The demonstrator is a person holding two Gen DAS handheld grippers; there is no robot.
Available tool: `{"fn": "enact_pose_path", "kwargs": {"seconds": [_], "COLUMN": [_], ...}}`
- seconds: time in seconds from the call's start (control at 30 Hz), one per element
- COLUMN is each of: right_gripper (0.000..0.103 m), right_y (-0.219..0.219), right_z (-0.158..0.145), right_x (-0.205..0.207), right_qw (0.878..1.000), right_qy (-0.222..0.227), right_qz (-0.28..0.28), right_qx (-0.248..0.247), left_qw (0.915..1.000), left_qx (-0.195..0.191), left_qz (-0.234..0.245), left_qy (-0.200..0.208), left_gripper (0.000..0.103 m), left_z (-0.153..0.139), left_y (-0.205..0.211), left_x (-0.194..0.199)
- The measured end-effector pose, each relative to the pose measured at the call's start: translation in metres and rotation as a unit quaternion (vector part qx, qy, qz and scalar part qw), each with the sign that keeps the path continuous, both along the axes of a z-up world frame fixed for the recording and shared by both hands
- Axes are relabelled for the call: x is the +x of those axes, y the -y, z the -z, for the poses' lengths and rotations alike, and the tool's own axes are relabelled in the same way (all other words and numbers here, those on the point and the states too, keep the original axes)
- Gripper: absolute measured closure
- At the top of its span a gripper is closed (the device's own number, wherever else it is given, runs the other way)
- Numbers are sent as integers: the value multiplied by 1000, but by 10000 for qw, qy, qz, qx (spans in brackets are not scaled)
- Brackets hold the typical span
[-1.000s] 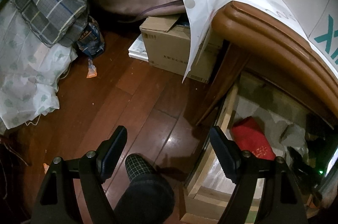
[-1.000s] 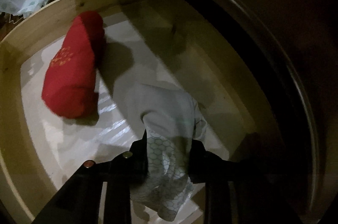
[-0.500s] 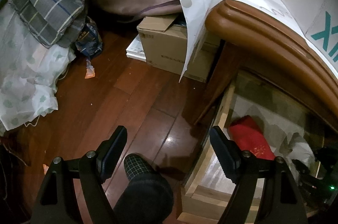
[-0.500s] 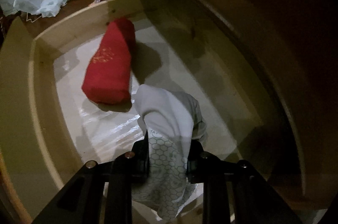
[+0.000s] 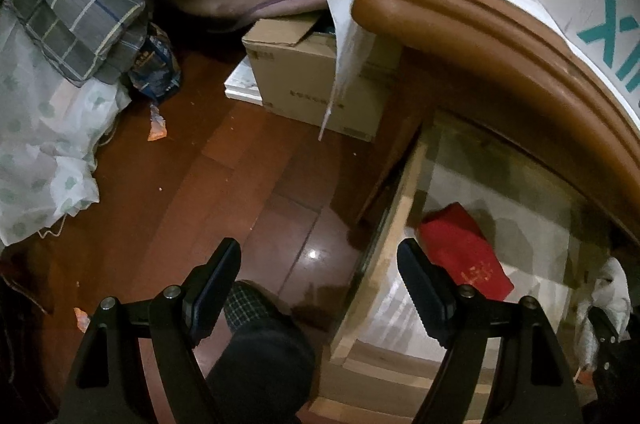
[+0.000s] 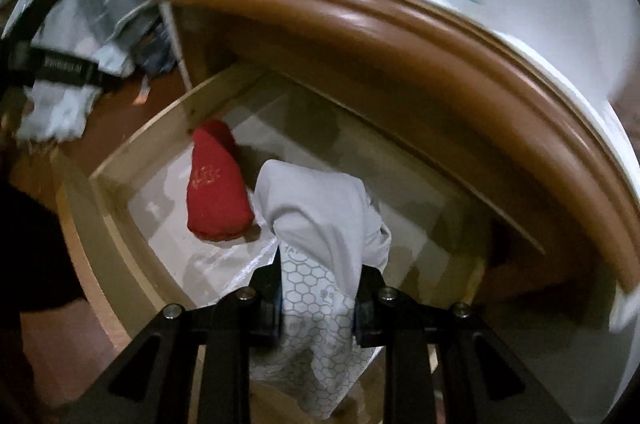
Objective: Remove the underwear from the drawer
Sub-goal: 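Move the left tool into the drawer and grasp the red sock while the right holds the grey cloth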
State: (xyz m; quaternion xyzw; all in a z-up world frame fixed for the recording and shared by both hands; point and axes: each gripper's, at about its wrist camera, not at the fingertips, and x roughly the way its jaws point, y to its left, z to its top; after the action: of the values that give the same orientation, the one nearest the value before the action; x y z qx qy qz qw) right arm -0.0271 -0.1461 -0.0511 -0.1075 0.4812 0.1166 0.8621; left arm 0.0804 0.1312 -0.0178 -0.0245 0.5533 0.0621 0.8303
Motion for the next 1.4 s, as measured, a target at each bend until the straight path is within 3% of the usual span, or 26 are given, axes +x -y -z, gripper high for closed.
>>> {"fn": "enact_pose_path", "kwargs": {"seconds": [0.3,0.47,0.77,0.93,1.03,1.4], "right_gripper": [79,79,79,79,79,79], "right_y": [38,58,82,96,107,132], "right_z": [-14,-22,-33,-38,-42,-50], "right_x": [-27,-39,-54,-62,-67,-85], "right_qw": [9929,9824,9675,9585,9504,9303], "right_qy": [362,576,827,946,1025,1226], "right_qz": [1103,1738,2272,2574,2816,3335], "right_qx": [274,367,741,776,835,912], "left_qw": [9992,9989,9911,9830,9752,9589], "left_qx": [-207,-253,-744,-838,-885,-1217], "left_qz": [315,280,-294,-1014,-1532,-2176], "left_qy": [-142,-286,-1063,-1283,-1328,-1354], "left_gripper": [25,23,23,23,23,23], "left_z": [6,9,48,64,72,91], "left_y": [29,50,99,106,101,103], "left_x": [-8,-9,1,5,4,10]}}
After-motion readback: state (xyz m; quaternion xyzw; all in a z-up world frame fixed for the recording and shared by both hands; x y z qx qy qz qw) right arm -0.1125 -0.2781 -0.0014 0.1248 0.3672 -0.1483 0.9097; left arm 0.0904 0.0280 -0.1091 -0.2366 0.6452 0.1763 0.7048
